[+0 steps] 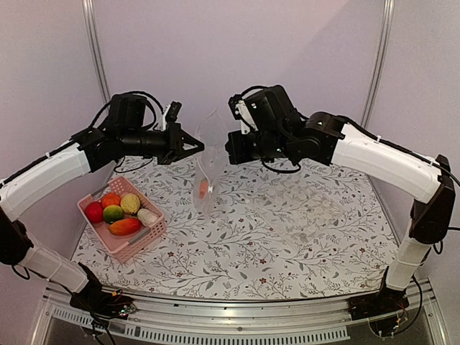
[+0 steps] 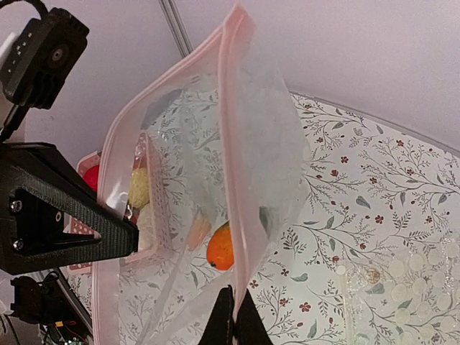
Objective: Place the food in the zip-top bag and seal the zipper
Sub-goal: Adjust the zipper food storage bag at the center of the board.
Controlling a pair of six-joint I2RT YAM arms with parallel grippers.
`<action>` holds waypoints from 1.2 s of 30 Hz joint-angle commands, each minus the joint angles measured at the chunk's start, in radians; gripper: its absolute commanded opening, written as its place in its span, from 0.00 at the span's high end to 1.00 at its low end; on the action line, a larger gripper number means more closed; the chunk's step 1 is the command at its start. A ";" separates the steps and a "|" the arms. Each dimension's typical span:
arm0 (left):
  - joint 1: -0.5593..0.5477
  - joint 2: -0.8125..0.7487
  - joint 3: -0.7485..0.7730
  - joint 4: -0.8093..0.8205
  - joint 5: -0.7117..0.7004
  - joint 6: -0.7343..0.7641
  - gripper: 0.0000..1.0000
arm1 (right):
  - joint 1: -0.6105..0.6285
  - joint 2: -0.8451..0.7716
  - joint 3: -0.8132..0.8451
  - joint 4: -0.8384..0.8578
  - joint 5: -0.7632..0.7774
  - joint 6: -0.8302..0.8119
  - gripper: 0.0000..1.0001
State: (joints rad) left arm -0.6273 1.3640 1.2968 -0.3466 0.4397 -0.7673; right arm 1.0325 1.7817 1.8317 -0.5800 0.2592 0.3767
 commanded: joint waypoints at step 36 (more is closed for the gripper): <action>0.057 -0.060 -0.071 -0.202 -0.160 0.144 0.77 | -0.020 0.068 -0.001 0.006 -0.062 0.052 1.00</action>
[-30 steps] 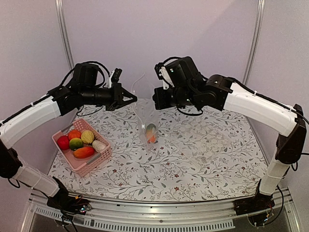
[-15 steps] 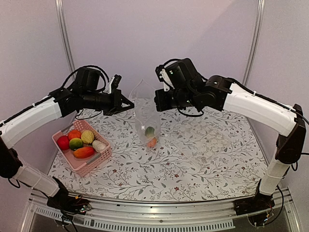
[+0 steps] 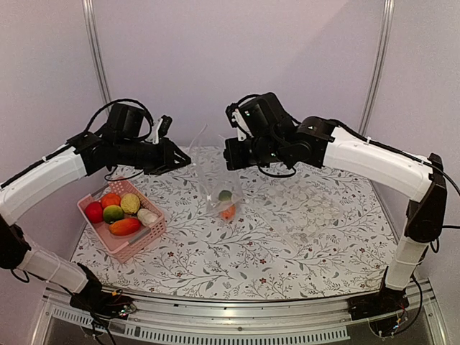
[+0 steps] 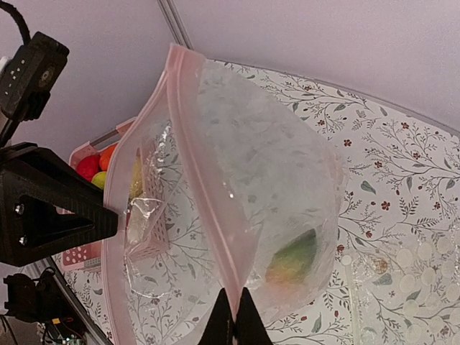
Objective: Place the food in the zip-top bag and seal the zipper
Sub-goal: Adjust the zipper food storage bag at the center of the board, then pick up the fake fruit from the bin.
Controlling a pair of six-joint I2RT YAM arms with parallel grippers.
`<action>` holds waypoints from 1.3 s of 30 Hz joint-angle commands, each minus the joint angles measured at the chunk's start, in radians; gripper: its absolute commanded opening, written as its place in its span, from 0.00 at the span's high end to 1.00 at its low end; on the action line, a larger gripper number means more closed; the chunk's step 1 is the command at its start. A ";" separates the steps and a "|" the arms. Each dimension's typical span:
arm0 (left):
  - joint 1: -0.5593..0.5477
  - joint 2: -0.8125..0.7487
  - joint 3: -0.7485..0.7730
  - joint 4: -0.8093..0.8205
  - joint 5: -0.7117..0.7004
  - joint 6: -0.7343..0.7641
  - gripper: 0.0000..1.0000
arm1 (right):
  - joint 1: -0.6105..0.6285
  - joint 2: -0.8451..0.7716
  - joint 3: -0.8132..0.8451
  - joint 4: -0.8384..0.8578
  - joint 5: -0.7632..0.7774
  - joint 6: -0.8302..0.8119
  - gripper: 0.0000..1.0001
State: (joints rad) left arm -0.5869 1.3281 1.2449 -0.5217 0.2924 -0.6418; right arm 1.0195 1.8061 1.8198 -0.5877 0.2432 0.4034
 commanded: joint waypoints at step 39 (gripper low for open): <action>0.600 -0.219 -0.401 -0.204 -0.335 0.101 0.18 | -0.006 0.091 0.039 0.029 -0.106 0.042 1.00</action>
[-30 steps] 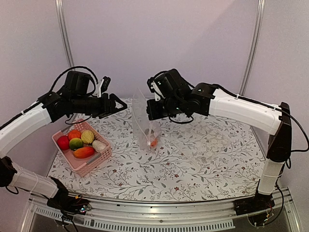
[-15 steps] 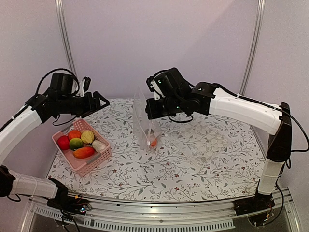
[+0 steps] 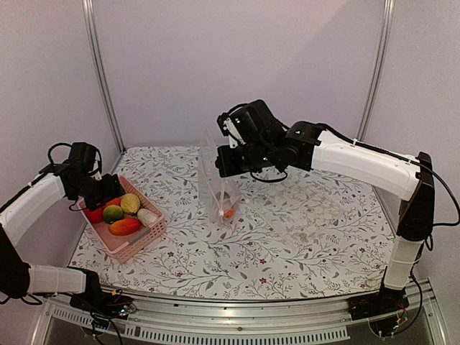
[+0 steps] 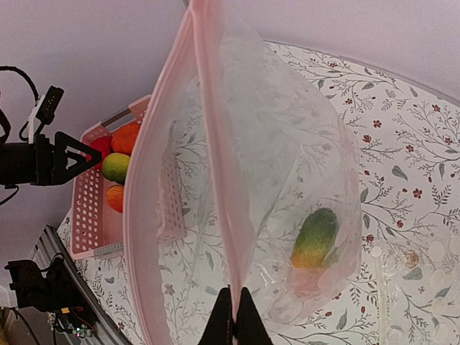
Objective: Place the food in the zip-top bag and seal the zipper
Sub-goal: Pick up the fake fruit from the bin.
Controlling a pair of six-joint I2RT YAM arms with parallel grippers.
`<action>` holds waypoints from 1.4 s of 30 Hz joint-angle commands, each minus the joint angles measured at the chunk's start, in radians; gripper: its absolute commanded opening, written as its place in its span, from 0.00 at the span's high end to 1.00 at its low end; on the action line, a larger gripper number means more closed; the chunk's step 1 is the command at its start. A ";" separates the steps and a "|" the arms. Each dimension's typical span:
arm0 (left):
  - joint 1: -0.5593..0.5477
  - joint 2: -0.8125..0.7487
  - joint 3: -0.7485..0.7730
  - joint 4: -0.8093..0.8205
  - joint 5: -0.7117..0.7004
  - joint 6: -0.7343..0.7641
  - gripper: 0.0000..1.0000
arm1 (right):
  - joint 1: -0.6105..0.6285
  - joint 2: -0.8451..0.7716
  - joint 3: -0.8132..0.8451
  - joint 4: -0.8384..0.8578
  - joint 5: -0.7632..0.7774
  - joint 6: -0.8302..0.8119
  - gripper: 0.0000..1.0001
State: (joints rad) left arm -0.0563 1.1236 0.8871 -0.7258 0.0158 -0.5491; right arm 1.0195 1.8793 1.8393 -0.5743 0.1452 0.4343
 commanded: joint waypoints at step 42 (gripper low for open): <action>0.216 0.338 0.040 -0.013 0.012 0.130 0.17 | -0.006 0.012 0.011 0.033 -0.027 0.004 1.00</action>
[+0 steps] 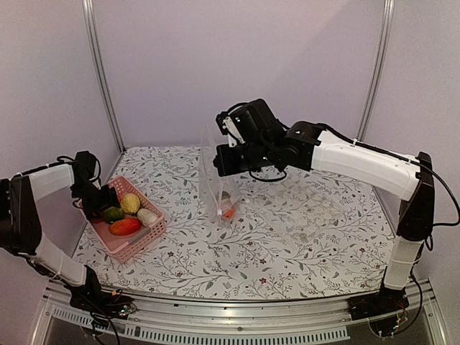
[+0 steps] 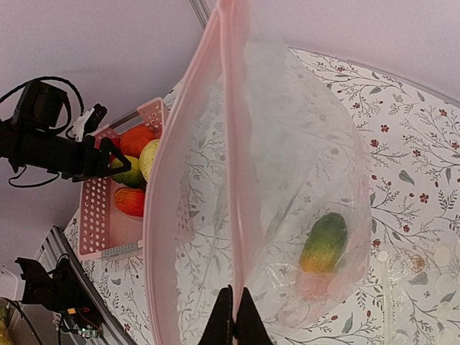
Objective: Place the food in the zip-top bag and seal the zipper
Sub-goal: Pick up the fake fruit from the bin.
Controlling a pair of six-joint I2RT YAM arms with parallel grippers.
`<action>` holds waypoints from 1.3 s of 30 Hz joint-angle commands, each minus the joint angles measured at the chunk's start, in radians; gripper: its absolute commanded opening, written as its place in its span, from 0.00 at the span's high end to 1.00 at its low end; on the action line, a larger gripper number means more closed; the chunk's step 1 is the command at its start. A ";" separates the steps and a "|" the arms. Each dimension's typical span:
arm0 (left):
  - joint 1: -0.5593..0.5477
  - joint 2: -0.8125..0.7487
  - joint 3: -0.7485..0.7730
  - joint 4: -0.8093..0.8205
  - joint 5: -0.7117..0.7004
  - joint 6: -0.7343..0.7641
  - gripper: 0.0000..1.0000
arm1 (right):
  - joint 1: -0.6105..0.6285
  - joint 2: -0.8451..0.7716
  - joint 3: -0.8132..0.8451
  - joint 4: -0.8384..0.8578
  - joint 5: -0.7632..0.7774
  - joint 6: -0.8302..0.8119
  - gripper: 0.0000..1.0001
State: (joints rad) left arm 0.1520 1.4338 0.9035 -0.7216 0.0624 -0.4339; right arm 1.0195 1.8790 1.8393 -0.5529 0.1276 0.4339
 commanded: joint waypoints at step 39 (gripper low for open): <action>-0.031 -0.095 0.000 -0.036 -0.117 0.028 0.30 | -0.006 -0.003 -0.014 0.034 -0.019 0.014 1.00</action>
State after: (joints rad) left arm 0.1417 1.3880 0.9268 -0.7479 -0.0135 -0.4118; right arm 1.0195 1.8790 1.8389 -0.5304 0.1173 0.4351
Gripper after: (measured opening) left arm 0.698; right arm 0.005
